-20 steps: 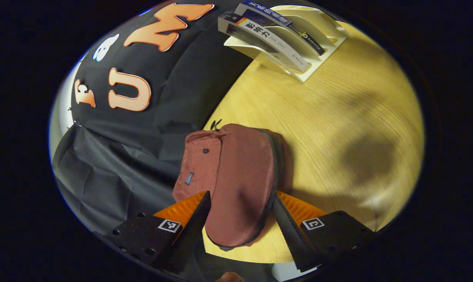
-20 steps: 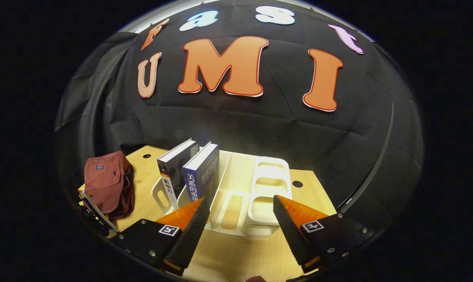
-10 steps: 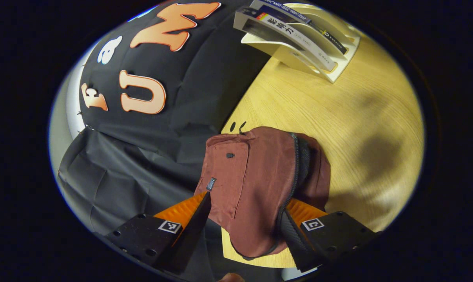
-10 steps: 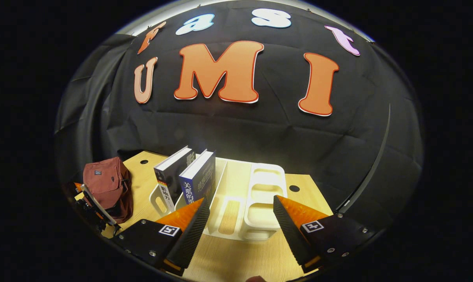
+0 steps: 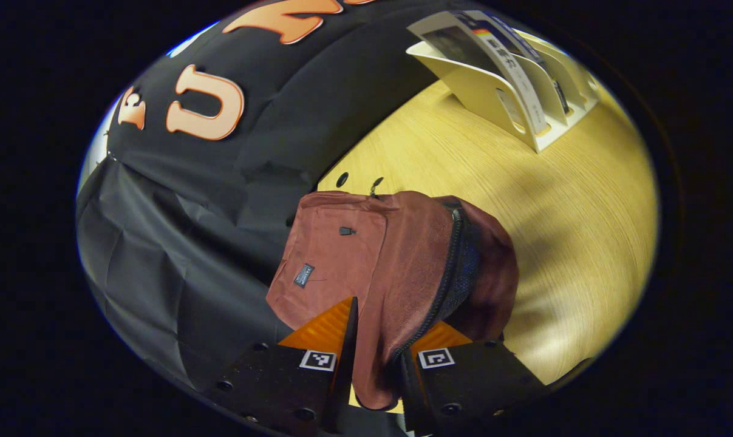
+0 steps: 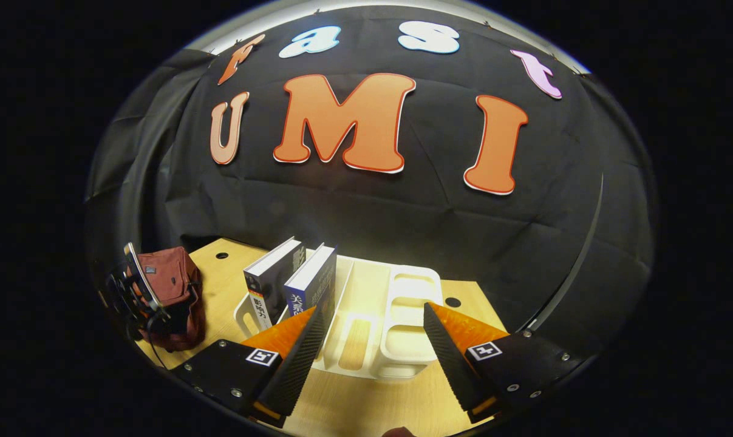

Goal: Open the schoolbag, grab two books from the bookshelf and put them into the schoolbag.

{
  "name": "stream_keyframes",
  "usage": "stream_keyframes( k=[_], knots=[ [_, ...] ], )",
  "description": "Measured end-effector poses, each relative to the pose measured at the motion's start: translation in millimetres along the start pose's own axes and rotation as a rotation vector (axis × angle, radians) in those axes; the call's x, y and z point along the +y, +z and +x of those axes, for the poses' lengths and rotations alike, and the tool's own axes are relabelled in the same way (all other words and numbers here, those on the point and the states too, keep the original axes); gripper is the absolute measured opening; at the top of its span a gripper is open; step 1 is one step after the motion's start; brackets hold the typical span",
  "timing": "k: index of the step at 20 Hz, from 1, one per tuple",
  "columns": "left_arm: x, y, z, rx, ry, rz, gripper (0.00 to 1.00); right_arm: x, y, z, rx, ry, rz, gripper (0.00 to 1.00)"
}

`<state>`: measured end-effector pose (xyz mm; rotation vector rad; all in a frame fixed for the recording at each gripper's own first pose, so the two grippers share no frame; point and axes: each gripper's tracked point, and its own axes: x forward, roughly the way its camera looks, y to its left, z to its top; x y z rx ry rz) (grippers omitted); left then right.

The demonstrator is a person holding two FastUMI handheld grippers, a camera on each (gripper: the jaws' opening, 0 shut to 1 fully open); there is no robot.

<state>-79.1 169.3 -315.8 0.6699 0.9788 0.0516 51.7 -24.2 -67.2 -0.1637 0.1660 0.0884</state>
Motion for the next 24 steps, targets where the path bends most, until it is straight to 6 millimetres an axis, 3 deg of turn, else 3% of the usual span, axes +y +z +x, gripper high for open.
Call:
stream_keyframes(
  k=[5,14,20,24],
  knots=[
    [21,17,-13,-0.002,-0.176,-0.014,0.17,15,24,5,0.022,0.025,-0.028,0.97],
    [51,34,-24,0.055,-0.455,-0.094,0.05,75,29,8,0.138,0.192,-0.049,0.97],
    [74,44,-28,0.104,-0.577,-0.081,0.05,112,30,18,0.283,0.289,0.060,0.97],
    [94,57,-26,0.100,-0.642,-0.074,0.05,122,31,27,0.328,0.281,0.018,0.97]
  ],
)
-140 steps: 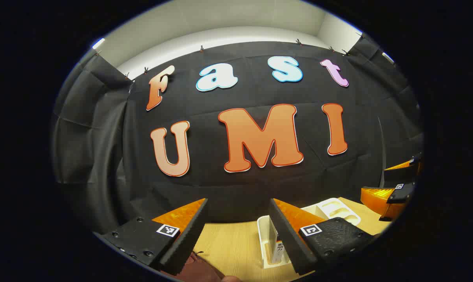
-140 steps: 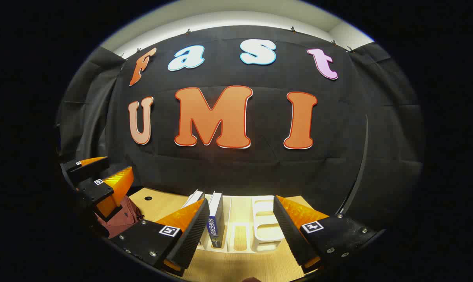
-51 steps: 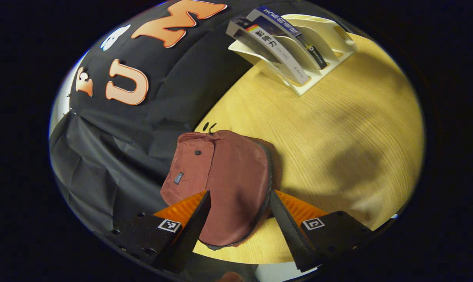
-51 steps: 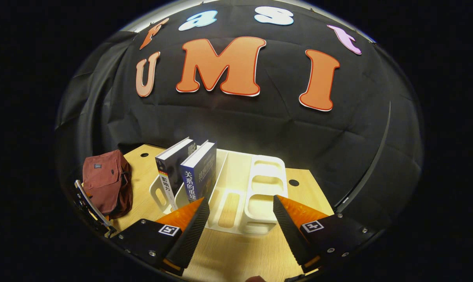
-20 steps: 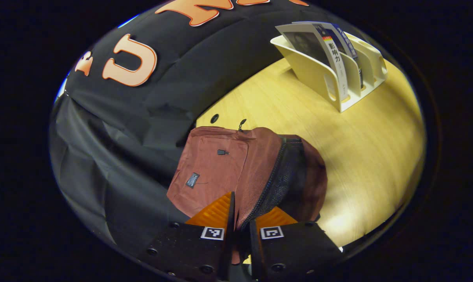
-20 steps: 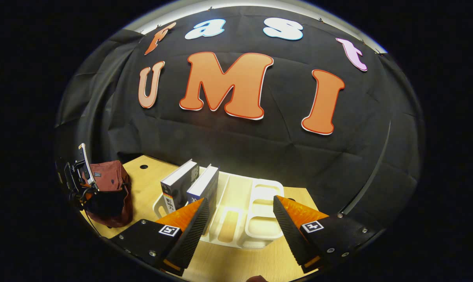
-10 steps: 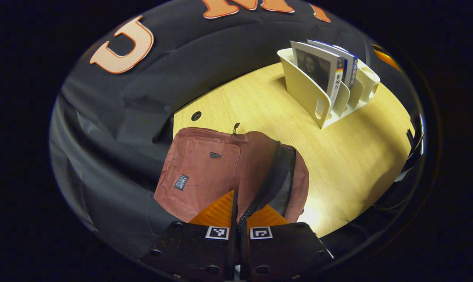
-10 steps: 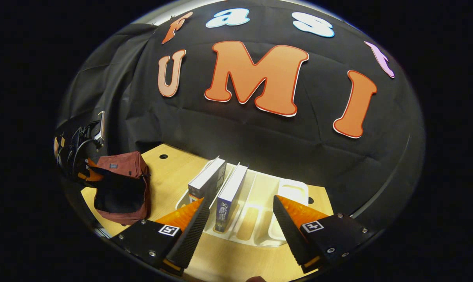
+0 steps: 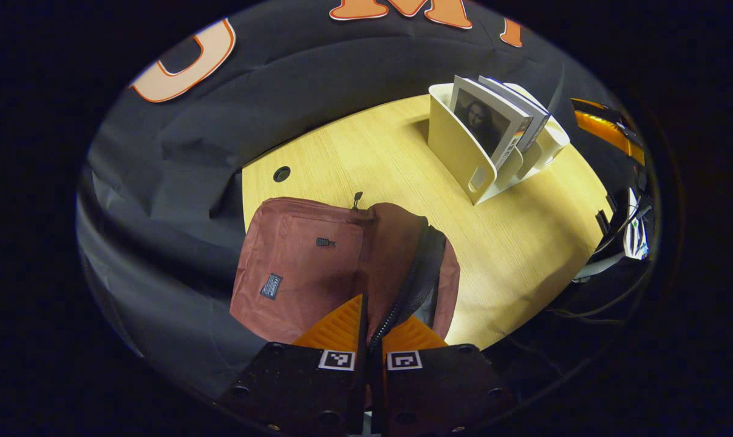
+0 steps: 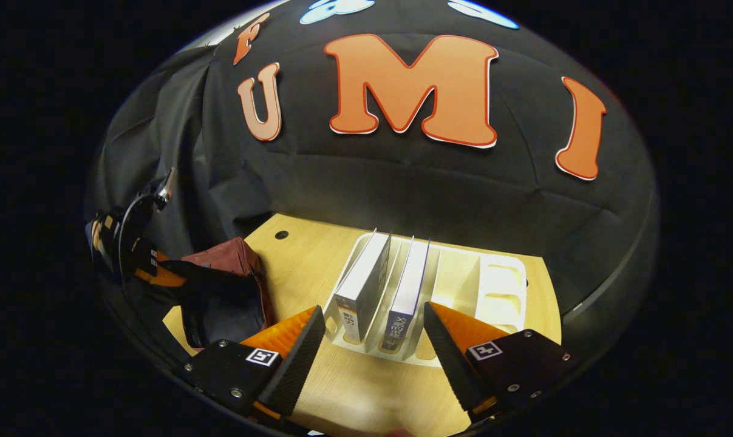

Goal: Open the schoolbag, grab two books from the bookshelf and put them into the schoolbag.

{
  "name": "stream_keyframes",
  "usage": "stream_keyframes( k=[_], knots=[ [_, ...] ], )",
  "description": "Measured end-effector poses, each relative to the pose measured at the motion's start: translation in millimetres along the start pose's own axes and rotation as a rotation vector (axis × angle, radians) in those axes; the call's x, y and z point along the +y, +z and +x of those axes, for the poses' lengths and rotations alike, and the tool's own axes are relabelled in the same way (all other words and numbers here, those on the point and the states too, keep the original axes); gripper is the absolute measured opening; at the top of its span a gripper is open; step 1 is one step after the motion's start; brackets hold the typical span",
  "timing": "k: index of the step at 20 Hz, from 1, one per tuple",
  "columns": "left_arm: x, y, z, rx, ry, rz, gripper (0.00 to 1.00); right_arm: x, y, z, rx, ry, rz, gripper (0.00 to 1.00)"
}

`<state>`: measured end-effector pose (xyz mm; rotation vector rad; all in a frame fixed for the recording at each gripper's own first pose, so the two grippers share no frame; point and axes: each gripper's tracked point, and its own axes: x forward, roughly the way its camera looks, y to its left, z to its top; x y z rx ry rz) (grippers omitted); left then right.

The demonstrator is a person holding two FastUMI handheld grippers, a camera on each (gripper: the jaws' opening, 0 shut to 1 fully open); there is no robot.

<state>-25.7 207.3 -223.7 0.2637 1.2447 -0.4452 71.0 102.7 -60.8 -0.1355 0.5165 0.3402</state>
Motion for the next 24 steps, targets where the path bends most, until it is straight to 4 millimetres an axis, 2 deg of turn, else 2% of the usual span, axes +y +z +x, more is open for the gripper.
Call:
stream_keyframes(
  k=[4,7,10,13,16,20,24],
  knots=[
    [29,11,-3,0.003,-0.003,0.034,0.04,10,15,15,0.059,0.001,0.001,0.97],
    [35,13,-7,-0.002,-0.039,0.054,0.04,15,17,29,0.156,0.010,0.049,0.97],
    [38,15,0,-0.014,-0.071,0.063,0.04,34,17,43,0.235,0.086,0.095,0.97],
    [37,12,11,-0.023,-0.109,0.047,0.04,31,13,65,0.297,0.056,0.088,0.97],
    [42,7,14,-0.038,-0.130,0.057,0.04,30,19,94,0.333,0.032,0.069,0.97],
    [44,4,24,-0.043,-0.163,0.033,0.04,29,3,134,0.460,-0.005,0.140,0.97],
    [46,2,28,-0.052,-0.180,0.028,0.04,25,-10,160,0.535,-0.040,0.217,0.97]
  ],
)
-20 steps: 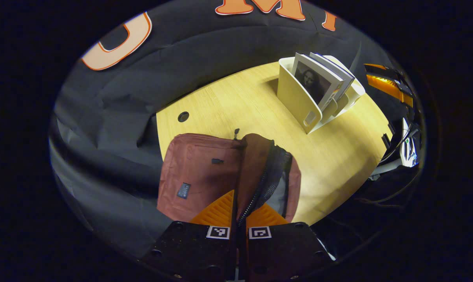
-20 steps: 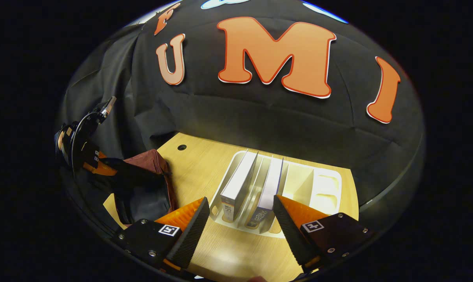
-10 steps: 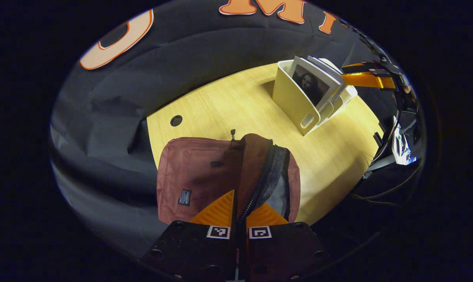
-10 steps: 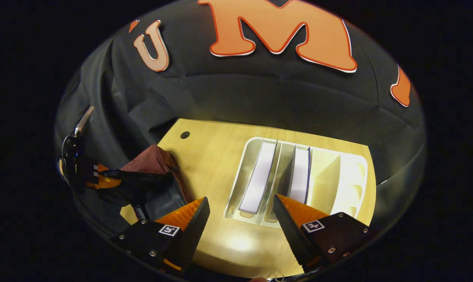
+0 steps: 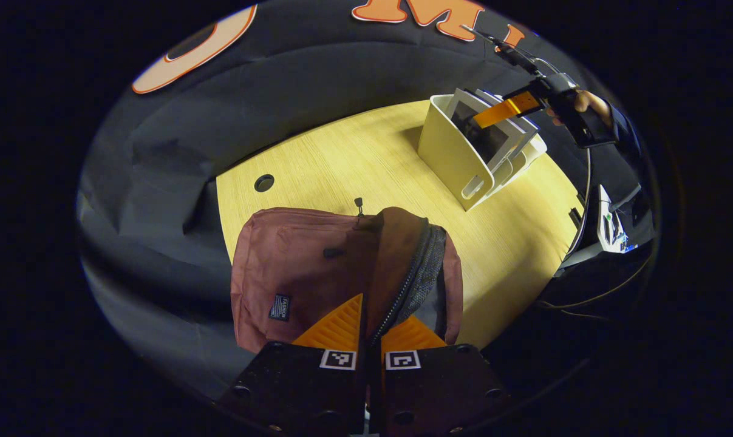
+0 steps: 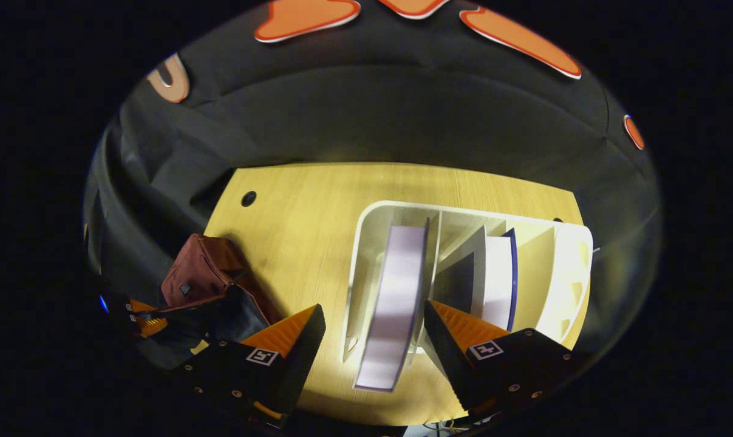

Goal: Open the schoolbag, grab two books from the bookshelf and put them into the schoolbag.

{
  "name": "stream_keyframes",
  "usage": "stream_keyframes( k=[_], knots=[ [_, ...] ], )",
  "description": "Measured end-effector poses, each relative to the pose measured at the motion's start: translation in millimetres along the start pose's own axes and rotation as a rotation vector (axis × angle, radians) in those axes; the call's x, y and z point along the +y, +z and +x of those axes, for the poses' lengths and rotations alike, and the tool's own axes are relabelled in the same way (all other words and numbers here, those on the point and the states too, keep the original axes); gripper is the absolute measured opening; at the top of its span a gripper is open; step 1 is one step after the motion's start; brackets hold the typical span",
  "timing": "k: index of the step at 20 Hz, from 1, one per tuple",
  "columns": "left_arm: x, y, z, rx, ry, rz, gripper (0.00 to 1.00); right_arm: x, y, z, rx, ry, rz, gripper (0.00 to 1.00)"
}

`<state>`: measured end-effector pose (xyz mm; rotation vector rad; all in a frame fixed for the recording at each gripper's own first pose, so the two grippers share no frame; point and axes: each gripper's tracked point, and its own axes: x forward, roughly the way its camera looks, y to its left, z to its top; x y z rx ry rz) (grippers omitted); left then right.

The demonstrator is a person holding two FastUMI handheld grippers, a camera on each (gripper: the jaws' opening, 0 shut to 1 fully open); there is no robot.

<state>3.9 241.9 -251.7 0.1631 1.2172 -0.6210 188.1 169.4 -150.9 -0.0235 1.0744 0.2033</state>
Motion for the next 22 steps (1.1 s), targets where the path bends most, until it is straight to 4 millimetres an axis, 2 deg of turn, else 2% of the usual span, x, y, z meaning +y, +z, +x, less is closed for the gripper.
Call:
stream_keyframes(
  k=[2,4,5,6,7,8,9,12,15,22],
  knots=[
    [0,-3,3,-0.005,-0.007,-0.003,0.04,-4,-2,9,0.037,-0.027,0.006,0.97],
    [2,-4,4,-0.009,-0.010,-0.008,0.04,-9,-1,12,0.058,-0.050,0.010,0.90],
    [3,-4,4,-0.009,-0.010,-0.012,0.04,-10,-2,13,0.071,-0.054,0.018,0.67],
    [3,-4,4,-0.009,-0.012,-0.016,0.04,-12,-5,14,0.083,-0.058,0.030,0.71],
    [2,-4,5,-0.010,-0.014,-0.019,0.04,-14,-6,16,0.095,-0.071,0.045,0.46],
    [1,-5,5,-0.010,-0.017,-0.021,0.04,-14,-6,13,0.098,-0.073,0.053,0.47],
    [1,-5,5,-0.009,-0.019,-0.025,0.04,-16,-6,14,0.102,-0.074,0.052,0.40],
    [0,-6,5,-0.007,-0.022,-0.026,0.04,-16,-9,6,0.101,-0.072,0.048,0.36],
    [-1,-5,4,-0.005,-0.020,-0.027,0.04,-21,-4,-15,0.065,-0.064,0.057,0.35],
    [-1,-4,5,0.003,-0.013,-0.009,0.04,-33,16,-96,-0.071,0.011,0.087,0.34]
  ],
)
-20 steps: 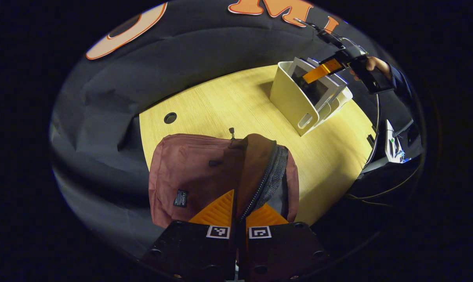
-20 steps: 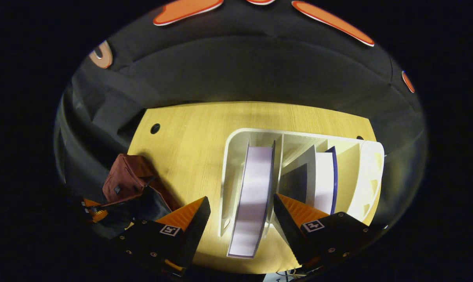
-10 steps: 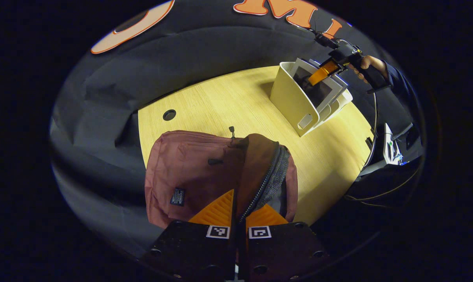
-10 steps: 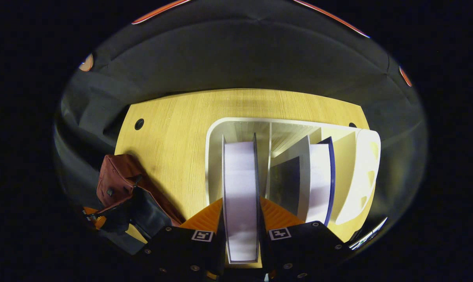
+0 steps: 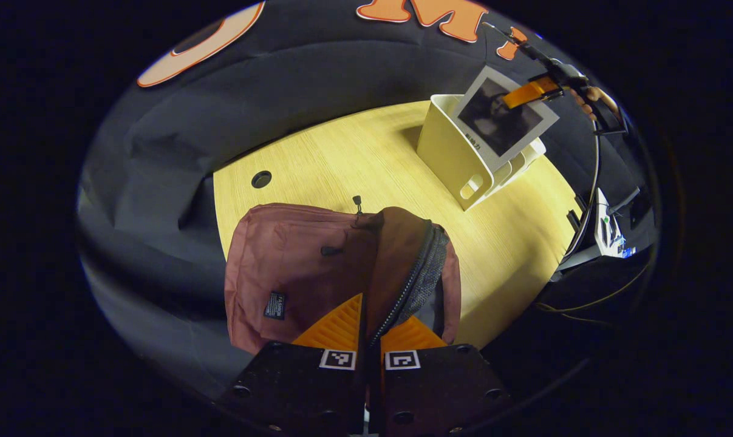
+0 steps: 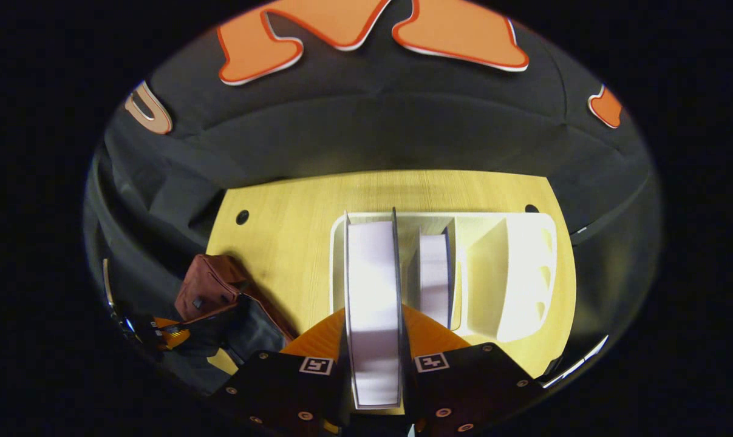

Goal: Open the schoolbag, grab two books from the bookshelf and put them into the schoolbag.

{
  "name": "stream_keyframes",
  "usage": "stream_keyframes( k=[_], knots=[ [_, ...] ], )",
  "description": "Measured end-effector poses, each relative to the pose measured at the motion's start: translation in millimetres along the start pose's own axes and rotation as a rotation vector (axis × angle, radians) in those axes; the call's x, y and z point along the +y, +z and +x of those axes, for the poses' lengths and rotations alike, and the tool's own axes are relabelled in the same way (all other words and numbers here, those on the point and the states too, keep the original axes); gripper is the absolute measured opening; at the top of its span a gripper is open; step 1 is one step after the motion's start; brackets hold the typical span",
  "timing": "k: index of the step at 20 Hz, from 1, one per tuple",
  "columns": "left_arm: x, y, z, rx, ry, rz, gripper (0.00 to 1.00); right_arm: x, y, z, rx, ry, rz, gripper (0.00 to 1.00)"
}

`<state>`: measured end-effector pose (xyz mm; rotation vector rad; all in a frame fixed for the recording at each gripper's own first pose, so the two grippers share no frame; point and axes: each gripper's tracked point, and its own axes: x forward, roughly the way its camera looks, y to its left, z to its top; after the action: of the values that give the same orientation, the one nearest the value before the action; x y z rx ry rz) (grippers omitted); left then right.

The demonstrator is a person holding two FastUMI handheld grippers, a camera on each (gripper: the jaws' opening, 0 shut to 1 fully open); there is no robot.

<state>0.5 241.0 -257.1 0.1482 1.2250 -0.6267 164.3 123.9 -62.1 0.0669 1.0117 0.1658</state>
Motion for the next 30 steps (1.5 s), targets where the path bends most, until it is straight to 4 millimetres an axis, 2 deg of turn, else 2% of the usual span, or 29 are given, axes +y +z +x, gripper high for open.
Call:
stream_keyframes(
  k=[4,6,8,11,14,18,21,26,30],
  knots=[
    [-3,-2,4,0.008,-0.005,-0.005,0.04,-3,9,-52,-0.079,0.063,0.015,0.33],
    [-4,0,4,0.011,0.000,-0.001,0.04,-2,7,-74,-0.112,0.090,0.010,0.33],
    [-5,0,4,0.016,0.008,0.004,0.04,2,-10,-86,-0.131,0.094,-0.043,0.33],
    [-8,2,6,0.031,0.018,0.016,0.04,32,-36,-100,-0.134,0.179,-0.056,0.33],
    [-13,3,5,0.032,0.030,0.023,0.04,50,-57,-102,-0.136,0.229,-0.077,0.33],
    [-27,7,2,0.033,0.024,0.029,0.04,70,-83,-93,-0.118,0.291,-0.064,0.33],
    [-30,9,-4,0.025,0.038,0.037,0.04,83,-99,-75,-0.093,0.330,-0.022,0.32],
    [-36,20,-18,0.001,0.049,0.022,0.04,121,-141,-26,-0.028,0.450,0.086,0.31],
    [-36,33,-26,-0.022,0.058,0.027,0.04,143,-162,13,-0.004,0.521,0.179,0.31]
  ],
)
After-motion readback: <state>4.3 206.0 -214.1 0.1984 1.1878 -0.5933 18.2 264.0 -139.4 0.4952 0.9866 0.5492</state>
